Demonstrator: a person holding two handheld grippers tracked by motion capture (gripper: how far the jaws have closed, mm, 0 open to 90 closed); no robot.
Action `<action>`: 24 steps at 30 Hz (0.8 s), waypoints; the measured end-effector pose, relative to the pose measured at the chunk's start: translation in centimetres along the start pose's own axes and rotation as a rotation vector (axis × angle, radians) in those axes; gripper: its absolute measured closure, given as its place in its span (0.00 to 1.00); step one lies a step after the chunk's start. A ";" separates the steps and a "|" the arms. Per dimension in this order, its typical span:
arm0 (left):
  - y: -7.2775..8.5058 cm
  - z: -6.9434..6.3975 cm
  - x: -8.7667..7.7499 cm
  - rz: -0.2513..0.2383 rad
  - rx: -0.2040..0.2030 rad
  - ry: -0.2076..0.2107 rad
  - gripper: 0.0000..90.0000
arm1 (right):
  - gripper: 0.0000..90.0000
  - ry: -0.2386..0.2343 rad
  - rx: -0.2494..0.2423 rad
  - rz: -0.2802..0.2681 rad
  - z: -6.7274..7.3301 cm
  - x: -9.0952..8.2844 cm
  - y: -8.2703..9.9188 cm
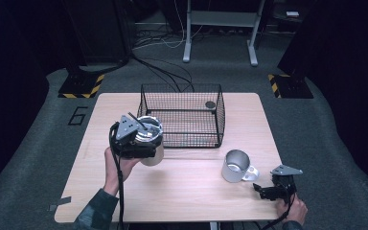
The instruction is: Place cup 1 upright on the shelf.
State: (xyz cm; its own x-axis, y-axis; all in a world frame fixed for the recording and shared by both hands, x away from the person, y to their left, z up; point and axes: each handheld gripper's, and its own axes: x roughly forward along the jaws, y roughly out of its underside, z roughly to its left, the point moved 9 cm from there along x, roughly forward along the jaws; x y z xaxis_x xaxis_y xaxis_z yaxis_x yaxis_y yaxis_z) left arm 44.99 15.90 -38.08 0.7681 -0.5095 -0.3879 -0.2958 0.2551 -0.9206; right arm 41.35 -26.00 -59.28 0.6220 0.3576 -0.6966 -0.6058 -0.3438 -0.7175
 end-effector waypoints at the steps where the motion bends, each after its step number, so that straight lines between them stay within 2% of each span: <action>1: -0.1 -0.1 0.0 0.004 0.003 0.006 0.04 | 0.00 0.000 0.000 0.000 0.0 0.0 0.0; 14: -1.3 -1.0 0.7 -0.008 0.016 0.033 0.04 | 0.00 0.000 0.000 0.000 0.0 0.0 0.0; 24: -2.5 -1.1 1.0 -0.021 0.016 0.046 0.04 | 0.00 -0.002 -0.002 0.001 0.0 0.0 0.0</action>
State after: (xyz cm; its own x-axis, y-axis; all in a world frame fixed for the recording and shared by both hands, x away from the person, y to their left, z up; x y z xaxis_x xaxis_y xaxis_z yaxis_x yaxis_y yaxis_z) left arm 45.86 13.85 -36.22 0.7471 -0.5520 -0.3704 -0.2702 0.2569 -0.9279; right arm 41.33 -26.01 -59.28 0.6207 0.3588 -0.6971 -0.6055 -0.3455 -0.7169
